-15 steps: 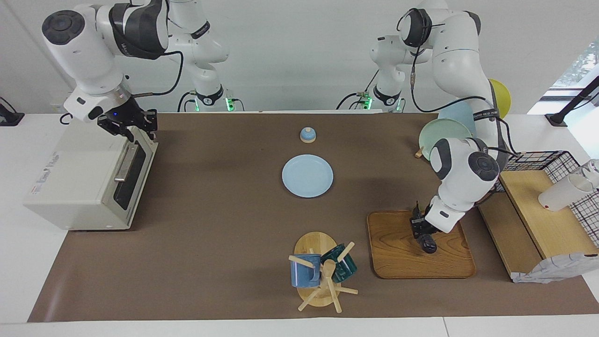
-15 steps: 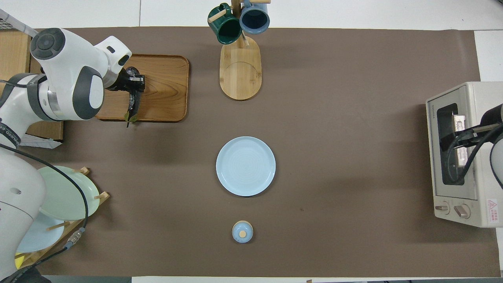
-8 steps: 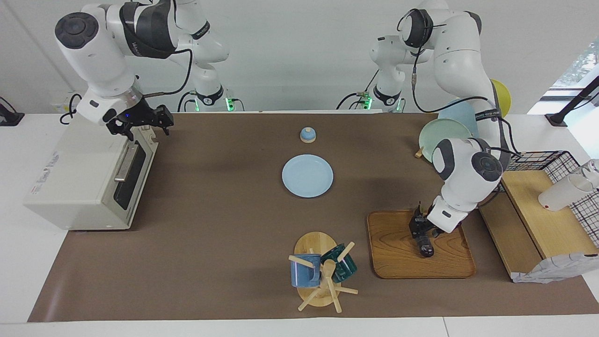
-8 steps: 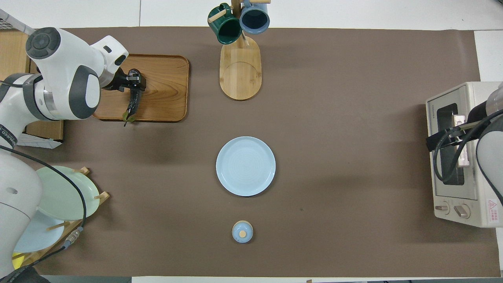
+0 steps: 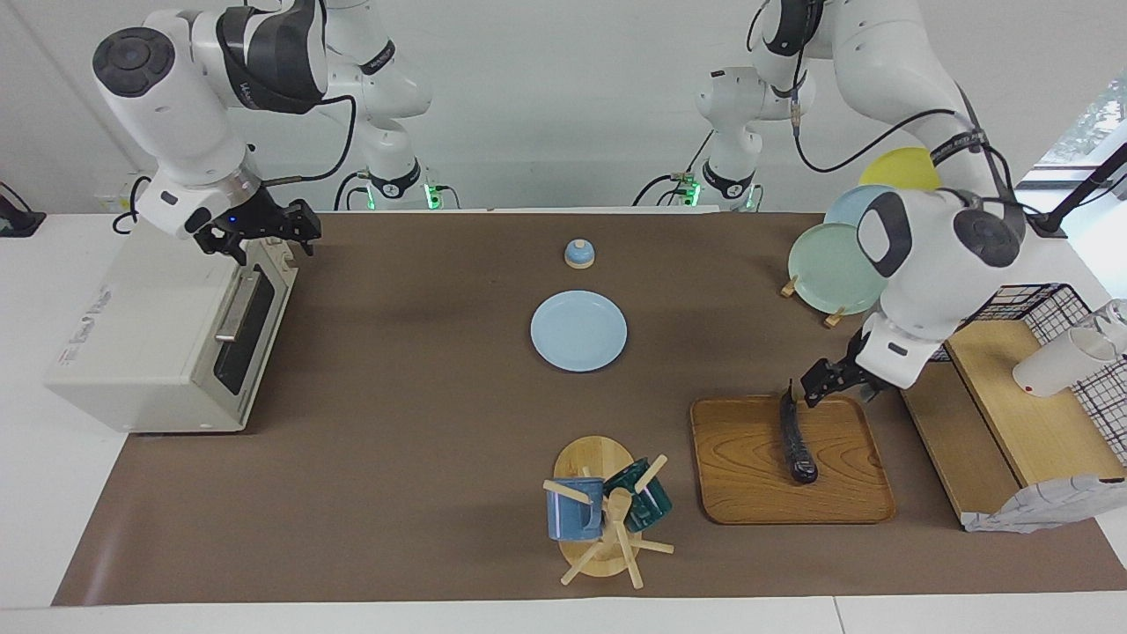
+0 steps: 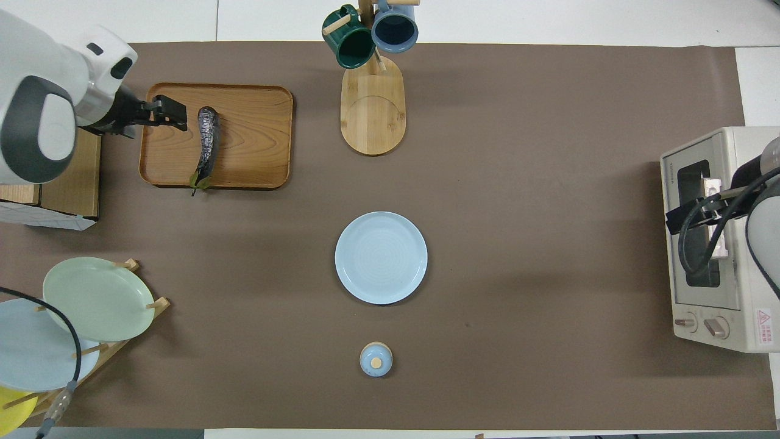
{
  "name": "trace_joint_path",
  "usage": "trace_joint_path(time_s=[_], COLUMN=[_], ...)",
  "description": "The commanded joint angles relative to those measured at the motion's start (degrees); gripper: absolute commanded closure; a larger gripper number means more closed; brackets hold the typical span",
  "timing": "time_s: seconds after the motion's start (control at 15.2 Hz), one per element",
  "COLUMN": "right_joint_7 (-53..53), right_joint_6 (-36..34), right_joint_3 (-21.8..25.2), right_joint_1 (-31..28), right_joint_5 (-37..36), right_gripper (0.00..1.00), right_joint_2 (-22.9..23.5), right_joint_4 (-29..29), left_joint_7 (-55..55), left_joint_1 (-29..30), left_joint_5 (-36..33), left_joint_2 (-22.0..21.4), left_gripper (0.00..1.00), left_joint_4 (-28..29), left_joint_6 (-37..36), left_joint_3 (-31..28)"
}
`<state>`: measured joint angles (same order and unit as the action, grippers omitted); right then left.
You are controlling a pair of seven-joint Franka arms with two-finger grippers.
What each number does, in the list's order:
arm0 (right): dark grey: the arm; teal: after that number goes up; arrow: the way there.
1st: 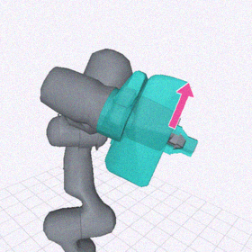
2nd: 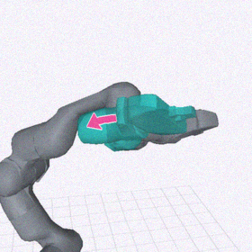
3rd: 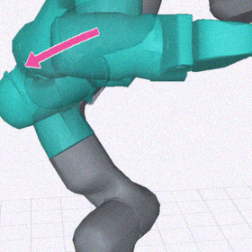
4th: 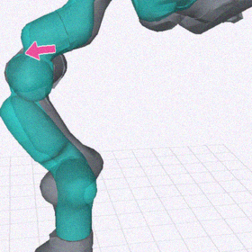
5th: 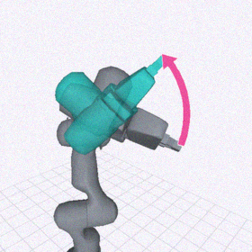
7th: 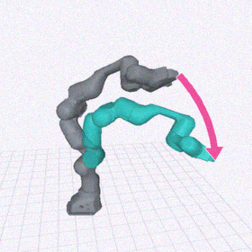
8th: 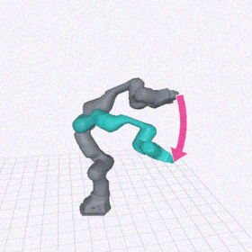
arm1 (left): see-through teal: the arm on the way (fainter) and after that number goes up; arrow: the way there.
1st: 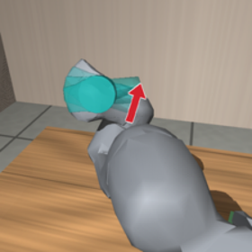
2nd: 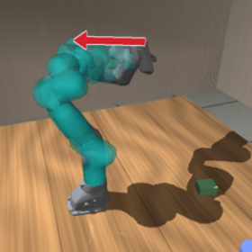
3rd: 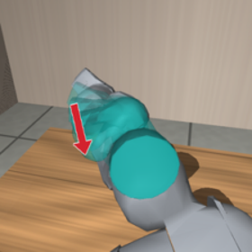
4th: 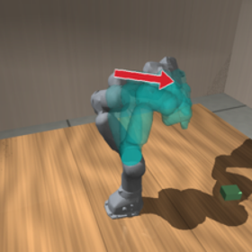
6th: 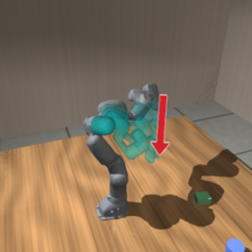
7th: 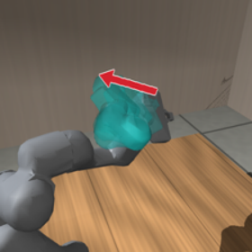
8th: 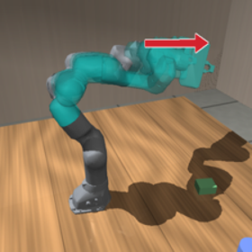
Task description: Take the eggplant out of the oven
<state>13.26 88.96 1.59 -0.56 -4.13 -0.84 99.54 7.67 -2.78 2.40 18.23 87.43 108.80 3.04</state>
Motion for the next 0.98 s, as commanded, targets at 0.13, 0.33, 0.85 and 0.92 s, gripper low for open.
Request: trace_joint_path(time_s=[0.13,0.33,0.85,0.92], right_joint_7=[0.02,0.01,0.02,0.02], right_joint_6=[-1.15,-0.89,-0.80,-0.80], right_joint_3=[-0.01,-0.01,-0.09,-0.10], right_joint_1=[-0.85,-0.76,-0.58,-0.58], right_joint_5=[0.44,0.61,0.88,0.96], right_gripper=[0.00,0.00,0.00,0.00], right_joint_2=[0.32,0.23,-1.27,-1.27], right_joint_4=[-1.10,-1.01,-1.01,-1.01], left_joint_7=[0.68,0.50,1.38,1.38], left_joint_1=[0.06,-0.20,-0.99,-0.99], left_joint_5=[-0.64,-0.64,-0.46,-0.46], left_joint_2=[-14.34,-20.77,-22.02,-21.93], left_gripper=[0.00,0.00,0.00,0.00], left_joint_4=[4.32,9.93,9.79,9.17], left_joint_6=[-13.41,-17.04,-21.25,-21.78], left_joint_3=[-0.14,-0.05,-0.05,0.04])
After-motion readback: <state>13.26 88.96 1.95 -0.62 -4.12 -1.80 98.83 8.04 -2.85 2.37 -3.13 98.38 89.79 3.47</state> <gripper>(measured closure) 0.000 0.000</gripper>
